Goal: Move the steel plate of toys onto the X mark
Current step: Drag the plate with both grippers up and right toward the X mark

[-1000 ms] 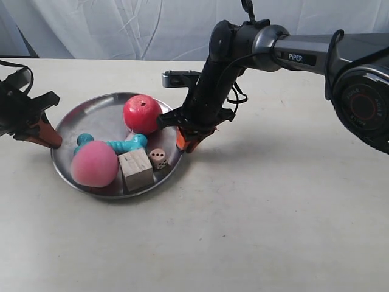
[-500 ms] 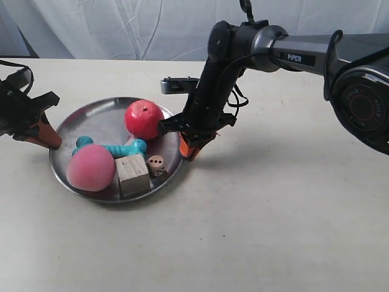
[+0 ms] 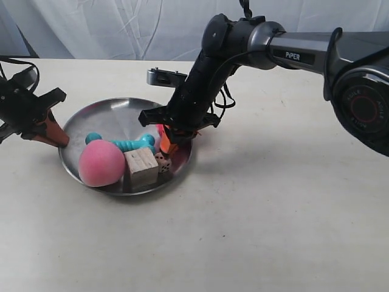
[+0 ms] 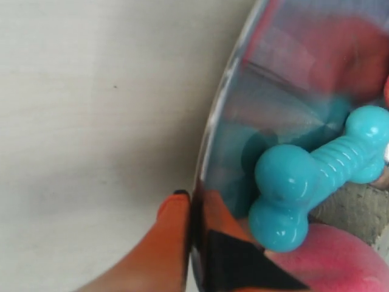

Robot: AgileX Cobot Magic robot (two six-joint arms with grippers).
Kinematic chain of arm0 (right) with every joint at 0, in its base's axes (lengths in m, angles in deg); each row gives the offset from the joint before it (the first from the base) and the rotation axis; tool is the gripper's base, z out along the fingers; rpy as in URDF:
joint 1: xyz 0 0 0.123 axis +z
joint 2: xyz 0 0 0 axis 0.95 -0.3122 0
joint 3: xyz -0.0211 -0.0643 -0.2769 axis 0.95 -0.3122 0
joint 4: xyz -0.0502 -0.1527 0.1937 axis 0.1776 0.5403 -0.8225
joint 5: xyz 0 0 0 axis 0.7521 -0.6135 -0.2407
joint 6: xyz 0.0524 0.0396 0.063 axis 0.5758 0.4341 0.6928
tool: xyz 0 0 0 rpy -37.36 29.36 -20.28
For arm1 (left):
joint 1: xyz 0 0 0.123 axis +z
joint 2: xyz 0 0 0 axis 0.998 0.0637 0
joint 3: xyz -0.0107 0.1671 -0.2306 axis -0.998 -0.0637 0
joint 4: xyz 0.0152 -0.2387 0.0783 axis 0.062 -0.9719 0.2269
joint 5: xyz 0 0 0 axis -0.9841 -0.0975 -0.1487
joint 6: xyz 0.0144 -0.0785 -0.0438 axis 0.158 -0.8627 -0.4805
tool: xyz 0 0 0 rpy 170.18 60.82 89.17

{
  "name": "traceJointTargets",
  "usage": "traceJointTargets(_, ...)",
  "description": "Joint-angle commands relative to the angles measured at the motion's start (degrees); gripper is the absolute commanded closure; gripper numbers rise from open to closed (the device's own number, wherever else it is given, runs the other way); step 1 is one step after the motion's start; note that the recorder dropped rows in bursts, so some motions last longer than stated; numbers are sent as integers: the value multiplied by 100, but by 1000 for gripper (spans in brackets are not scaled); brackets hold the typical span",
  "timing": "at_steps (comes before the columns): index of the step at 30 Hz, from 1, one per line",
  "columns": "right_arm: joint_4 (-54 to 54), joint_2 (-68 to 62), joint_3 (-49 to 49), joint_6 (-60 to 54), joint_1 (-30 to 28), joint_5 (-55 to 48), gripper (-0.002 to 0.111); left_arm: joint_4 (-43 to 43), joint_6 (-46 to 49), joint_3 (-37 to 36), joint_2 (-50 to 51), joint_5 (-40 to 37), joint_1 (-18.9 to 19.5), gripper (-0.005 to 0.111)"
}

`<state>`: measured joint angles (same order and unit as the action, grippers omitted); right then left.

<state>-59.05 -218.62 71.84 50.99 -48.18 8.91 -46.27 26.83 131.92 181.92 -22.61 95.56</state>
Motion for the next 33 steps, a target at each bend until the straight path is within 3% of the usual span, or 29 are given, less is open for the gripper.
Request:
traceJointTargets(1,4,81,25,-84,-32,8,109,288,-50,50,-45,97,-22,107)
traceJointTargets(13,8,81,25,-115,-32,40,109,68,99,50,-45,402,-22,106)
traceJointTargets(23,8,110,25,-142,-32,74,109,56,191,50,-45,574,-22,73)
traceJointTargets(33,318,367,25,-124,-32,75,109,128,191,50,-45,550,-22,73)
